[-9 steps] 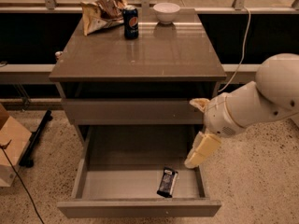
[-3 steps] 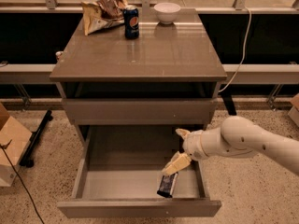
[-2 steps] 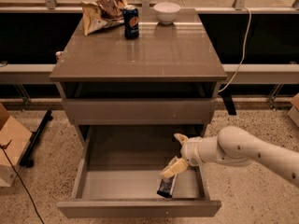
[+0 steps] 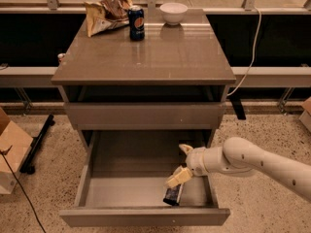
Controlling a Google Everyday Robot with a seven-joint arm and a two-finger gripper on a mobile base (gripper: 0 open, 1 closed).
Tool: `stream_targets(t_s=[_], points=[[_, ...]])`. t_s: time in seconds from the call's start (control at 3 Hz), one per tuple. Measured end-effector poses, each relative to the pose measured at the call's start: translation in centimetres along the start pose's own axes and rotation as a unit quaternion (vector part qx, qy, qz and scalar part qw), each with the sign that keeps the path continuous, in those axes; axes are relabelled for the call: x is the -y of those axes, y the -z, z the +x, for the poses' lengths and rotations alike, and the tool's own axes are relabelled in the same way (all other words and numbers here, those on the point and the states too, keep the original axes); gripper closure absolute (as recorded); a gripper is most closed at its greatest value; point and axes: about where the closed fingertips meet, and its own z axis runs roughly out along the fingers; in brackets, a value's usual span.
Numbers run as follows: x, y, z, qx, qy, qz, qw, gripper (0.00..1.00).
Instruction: Pick rxbar blueberry from middle drawer and place on counter
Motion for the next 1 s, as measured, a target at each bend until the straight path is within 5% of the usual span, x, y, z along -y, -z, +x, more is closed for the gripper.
stream_targets(t_s=[1.0], points=[[1.2, -5.3, 6.1, -0.005, -0.008, 0.044, 0.999, 0.0]])
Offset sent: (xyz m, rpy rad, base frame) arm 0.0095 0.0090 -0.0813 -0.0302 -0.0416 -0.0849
